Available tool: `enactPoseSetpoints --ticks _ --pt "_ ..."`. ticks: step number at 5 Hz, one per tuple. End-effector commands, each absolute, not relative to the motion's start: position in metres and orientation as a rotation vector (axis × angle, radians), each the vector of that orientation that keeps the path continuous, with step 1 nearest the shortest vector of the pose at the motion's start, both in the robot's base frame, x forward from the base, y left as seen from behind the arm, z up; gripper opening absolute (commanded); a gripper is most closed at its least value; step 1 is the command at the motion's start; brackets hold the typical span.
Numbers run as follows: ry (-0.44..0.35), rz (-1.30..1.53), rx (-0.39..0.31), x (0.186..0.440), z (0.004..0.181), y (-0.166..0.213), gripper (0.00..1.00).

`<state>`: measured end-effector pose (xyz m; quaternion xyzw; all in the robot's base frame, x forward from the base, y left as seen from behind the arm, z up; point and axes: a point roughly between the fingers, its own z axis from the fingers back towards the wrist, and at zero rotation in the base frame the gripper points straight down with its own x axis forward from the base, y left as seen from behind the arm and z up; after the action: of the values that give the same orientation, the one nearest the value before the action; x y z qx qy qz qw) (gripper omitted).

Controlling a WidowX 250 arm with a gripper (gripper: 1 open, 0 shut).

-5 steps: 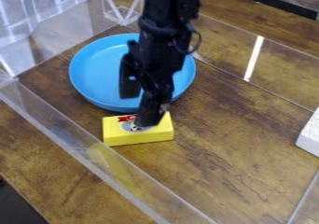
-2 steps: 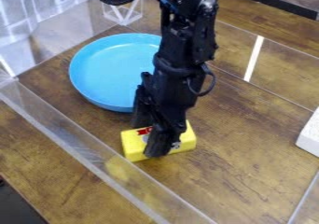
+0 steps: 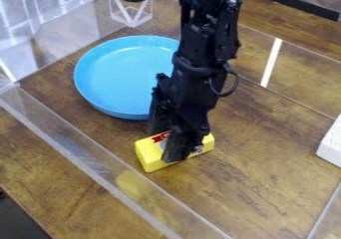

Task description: Put the yellow block in the blue tray

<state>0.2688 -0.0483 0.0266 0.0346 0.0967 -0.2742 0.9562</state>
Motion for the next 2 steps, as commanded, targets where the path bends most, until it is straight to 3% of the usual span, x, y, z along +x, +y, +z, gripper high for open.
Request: enactPoseSetpoints --ticks 1,2 --pt "0.160 -0.571 0.074 0.279 0.031 -0.049 0.00" --pt "0.175 -0.555 0.071 0.276 0.036 -0.037 0.00"
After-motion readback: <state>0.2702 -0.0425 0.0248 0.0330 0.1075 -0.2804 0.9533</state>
